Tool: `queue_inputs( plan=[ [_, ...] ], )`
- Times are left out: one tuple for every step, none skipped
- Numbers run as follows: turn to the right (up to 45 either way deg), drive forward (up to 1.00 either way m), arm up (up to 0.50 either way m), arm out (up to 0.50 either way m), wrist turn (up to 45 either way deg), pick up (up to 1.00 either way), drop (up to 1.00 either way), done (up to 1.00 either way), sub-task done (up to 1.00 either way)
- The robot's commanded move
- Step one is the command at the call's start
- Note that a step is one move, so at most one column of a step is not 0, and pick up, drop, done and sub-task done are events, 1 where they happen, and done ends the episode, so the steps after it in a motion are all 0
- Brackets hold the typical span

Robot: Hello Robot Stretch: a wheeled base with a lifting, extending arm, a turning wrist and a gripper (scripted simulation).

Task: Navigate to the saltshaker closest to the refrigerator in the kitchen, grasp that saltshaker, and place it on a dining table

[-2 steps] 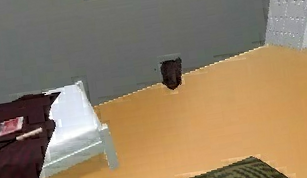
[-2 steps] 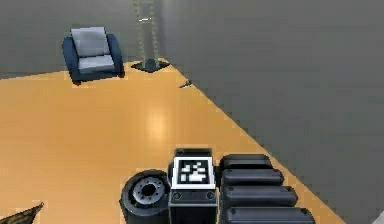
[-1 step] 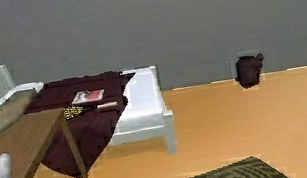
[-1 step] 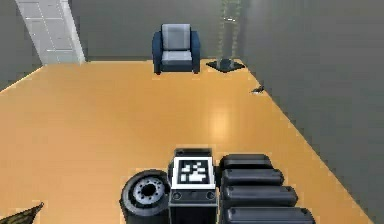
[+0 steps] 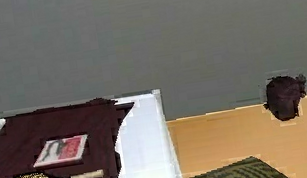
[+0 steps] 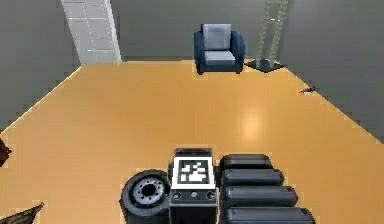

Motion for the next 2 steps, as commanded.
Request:
queue_inputs(
  plan=[
    [-6.0, 0.0, 0.0, 0.0, 0.0, 0.0, 0.0, 0.0, 0.0],
    [9.0, 0.0, 0.0, 0.0, 0.0, 0.0, 0.0, 0.0, 0.0]
  ],
)
